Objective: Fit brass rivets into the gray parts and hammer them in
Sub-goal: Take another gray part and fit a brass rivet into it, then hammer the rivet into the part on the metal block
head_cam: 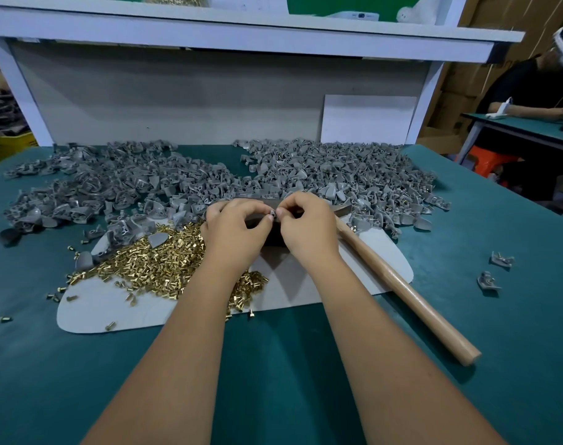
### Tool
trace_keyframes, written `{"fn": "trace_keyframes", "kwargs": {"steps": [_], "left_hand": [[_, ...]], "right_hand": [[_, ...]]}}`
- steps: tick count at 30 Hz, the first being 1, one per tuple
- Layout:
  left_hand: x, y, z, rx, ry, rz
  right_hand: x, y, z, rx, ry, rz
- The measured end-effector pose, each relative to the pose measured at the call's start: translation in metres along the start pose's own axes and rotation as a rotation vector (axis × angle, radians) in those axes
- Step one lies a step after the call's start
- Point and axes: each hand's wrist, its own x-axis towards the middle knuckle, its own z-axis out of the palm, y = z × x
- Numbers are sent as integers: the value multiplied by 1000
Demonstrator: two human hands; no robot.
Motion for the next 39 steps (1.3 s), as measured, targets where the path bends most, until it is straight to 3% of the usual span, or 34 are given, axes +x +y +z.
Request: {"fn": "trace_keyframes", "kwargs": {"steps": [8, 11, 14, 18, 21, 34, 37, 39], "left_hand": [[-1, 3, 0, 0, -1, -35], [0, 4, 1, -20, -3, -58], [0, 4, 1, -45, -8, -76], [1, 5, 0, -80, -24, -89], [1, 4, 0, -102, -29, -96], [-1, 6, 3, -11, 80, -91], [-2, 8, 3, -43, 99, -137], [-2, 8, 3, -67, 108, -160]], "right_hand": [[-8, 1, -8, -31, -51, -84], [-7, -2, -27, -75, 62, -39], [-1, 2, -55, -371, 142, 111], [-11, 13, -78, -747, -127, 346], [-21, 18, -74, -879, -125, 314], [-25, -3, -81, -865, 108, 160], [-24, -13, -91, -785, 210, 130], [-24, -18, -96, -704, 179, 67]]}}
